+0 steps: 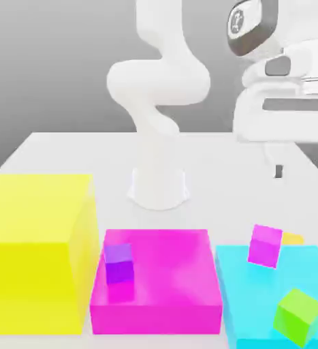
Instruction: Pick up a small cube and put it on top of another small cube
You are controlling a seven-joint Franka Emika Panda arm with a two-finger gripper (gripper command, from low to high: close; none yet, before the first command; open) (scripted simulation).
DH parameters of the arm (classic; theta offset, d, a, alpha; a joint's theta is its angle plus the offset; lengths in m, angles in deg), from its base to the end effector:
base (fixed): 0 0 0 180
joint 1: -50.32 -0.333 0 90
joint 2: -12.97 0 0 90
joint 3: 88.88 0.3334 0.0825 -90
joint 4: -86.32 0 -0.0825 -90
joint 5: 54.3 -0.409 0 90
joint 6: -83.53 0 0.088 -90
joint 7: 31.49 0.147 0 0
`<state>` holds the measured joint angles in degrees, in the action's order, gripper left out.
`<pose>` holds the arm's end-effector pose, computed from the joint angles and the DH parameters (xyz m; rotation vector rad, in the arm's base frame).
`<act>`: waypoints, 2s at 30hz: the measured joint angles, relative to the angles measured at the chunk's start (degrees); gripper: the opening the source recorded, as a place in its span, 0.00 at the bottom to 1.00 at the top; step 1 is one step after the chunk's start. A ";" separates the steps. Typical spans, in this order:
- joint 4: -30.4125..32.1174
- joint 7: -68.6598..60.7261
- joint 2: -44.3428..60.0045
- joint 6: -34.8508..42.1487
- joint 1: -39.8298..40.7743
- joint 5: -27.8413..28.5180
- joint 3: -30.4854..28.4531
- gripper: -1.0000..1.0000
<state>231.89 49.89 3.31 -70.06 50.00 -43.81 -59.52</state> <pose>0.4331 0.2444 0.3149 -2.7769 1.0833 -0.4695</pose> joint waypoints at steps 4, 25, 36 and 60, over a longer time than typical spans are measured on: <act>3.16 10.96 8.82 -4.56 -3.65 5.31 3.61 0.50; 8.25 49.26 25.58 -14.32 -21.04 16.54 -7.05 0.50; 7.03 53.97 29.91 -17.42 -27.06 22.74 -14.46 0.00; 5.94 35.41 2.92 7.97 6.15 -4.88 -10.76 0.00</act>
<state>237.82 85.30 6.23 -62.09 56.16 -48.69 -70.28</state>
